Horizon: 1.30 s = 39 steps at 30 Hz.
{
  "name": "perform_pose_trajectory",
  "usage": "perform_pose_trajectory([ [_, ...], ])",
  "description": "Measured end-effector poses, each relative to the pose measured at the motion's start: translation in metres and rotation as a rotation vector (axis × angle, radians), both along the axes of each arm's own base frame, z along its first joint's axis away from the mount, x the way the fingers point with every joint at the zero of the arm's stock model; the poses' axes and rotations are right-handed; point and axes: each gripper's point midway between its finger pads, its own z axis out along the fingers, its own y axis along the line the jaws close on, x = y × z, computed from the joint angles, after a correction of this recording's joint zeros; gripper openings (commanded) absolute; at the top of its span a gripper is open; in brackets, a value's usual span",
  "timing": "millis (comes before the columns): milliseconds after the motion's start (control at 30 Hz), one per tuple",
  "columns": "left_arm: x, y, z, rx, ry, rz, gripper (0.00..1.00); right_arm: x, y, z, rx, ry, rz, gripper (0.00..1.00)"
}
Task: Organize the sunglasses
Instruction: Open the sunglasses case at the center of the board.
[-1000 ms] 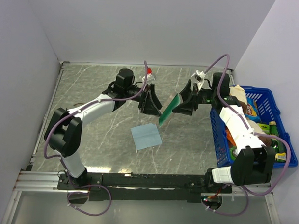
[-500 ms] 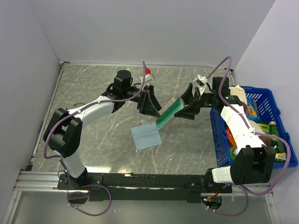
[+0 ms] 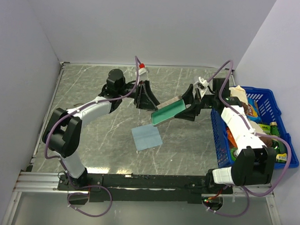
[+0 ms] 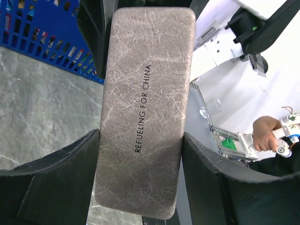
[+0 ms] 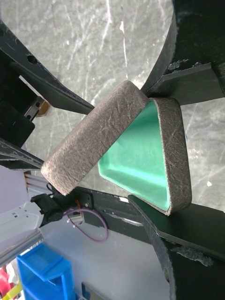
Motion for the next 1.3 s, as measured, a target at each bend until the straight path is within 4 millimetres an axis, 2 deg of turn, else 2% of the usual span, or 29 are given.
perform_pose_trajectory([
  [67, 0.001, 0.001, 0.002, -0.002, 0.008, 0.005, 0.29, -0.001, 0.000, -0.001, 0.003, -0.016, 0.001, 0.00],
  [167, 0.002, 0.002, 0.004, -0.003, 0.021, 0.010, 0.48, -0.002, 0.000, -0.001, 0.007, -0.034, -0.001, 0.00],
  [233, 0.002, 0.002, 0.005, -0.005, 0.023, 0.012, 0.53, -0.003, 0.000, 0.000, 0.009, -0.046, -0.004, 0.00],
  [267, 0.002, 0.002, 0.005, -0.006, 0.023, 0.012, 0.64, -0.003, 0.000, 0.001, 0.010, -0.052, -0.006, 0.00],
  [367, 0.003, 0.002, 0.005, -0.007, 0.020, 0.014, 0.87, -0.003, 0.000, 0.001, 0.012, -0.052, -0.009, 0.00],
  [467, 0.005, 0.002, 0.005, -0.006, 0.026, 0.023, 0.99, -0.002, 0.000, 0.001, 0.014, -0.042, -0.012, 0.00],
  [533, 0.006, 0.002, 0.005, -0.007, 0.025, 0.029, 0.97, 0.001, -0.001, 0.001, 0.014, -0.036, -0.022, 0.00],
  [767, 0.016, 0.005, 0.013, -0.008, 0.015, 0.051, 0.98, 0.010, -0.008, 0.001, 0.010, 0.004, -0.071, 0.00],
  [833, 0.023, 0.004, 0.021, 0.001, -0.021, 0.057, 0.98, 0.014, -0.010, 0.000, 0.006, 0.010, -0.088, 0.00],
  [967, 0.044, -0.003, 0.050, 0.015, -0.201, 0.105, 0.97, 0.024, -0.012, -0.009, -0.008, 0.050, -0.119, 0.00],
  [1033, 0.048, -0.004, 0.056, 0.027, -0.262, 0.119, 0.96, 0.027, -0.012, -0.015, -0.015, 0.072, -0.131, 0.00],
  [1100, 0.049, -0.006, 0.052, 0.049, -0.303, 0.130, 0.93, 0.029, -0.012, -0.017, -0.019, 0.084, -0.138, 0.00],
  [1233, 0.049, -0.011, 0.017, 0.148, -0.322, 0.133, 0.92, 0.029, -0.012, -0.016, -0.018, 0.096, -0.140, 0.00],
  [1300, 0.048, -0.016, -0.002, 0.195, -0.319, 0.121, 0.86, 0.029, -0.012, -0.016, -0.017, 0.100, -0.141, 0.00],
])
